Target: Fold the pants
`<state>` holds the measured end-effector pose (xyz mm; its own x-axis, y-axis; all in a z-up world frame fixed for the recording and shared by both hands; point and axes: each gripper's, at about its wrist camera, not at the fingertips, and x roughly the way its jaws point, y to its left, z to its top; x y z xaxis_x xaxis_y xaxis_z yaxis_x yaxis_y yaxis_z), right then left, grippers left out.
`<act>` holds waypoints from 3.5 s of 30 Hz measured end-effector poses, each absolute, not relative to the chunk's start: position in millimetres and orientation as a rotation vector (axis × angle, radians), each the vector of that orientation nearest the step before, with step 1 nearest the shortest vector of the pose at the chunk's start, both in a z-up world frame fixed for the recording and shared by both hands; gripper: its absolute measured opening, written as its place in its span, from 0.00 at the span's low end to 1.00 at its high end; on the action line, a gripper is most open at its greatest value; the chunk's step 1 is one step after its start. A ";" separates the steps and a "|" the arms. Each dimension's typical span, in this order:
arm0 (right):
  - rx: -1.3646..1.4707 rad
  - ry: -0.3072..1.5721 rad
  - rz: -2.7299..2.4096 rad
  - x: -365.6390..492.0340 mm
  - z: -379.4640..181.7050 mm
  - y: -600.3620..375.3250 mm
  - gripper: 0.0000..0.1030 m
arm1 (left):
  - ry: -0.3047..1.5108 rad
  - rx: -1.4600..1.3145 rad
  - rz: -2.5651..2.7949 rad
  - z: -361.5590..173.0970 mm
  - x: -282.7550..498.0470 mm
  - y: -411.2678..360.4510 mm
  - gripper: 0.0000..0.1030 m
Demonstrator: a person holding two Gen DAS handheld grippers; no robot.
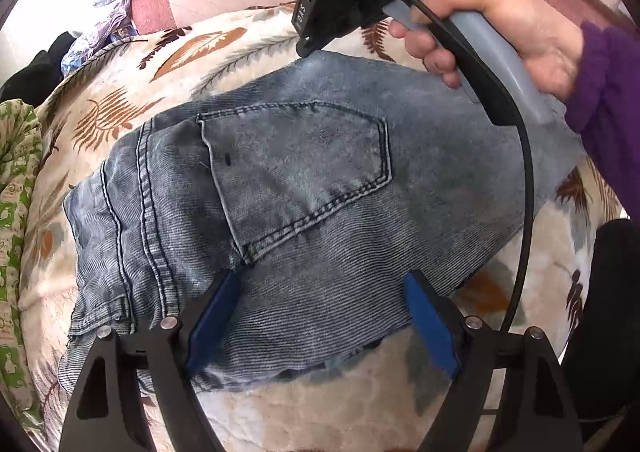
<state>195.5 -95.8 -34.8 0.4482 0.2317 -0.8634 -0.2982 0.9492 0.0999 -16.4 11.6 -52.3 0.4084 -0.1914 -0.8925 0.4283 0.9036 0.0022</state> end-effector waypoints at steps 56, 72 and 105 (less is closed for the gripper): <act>0.073 1.071 0.472 -41.9 -60.4 -168.2 0.07 | 1.018 0.047 0.008 -65.3 3.5 95.2 1.00; 0.601 0.714 0.080 -106.5 19.8 -438.8 0.62 | 0.831 0.219 -0.091 3.3 -28.5 -7.0 0.99; 1.099 0.741 -0.023 -124.9 -64.8 -520.6 0.62 | 0.916 0.410 -0.355 19.6 -36.1 -169.3 0.99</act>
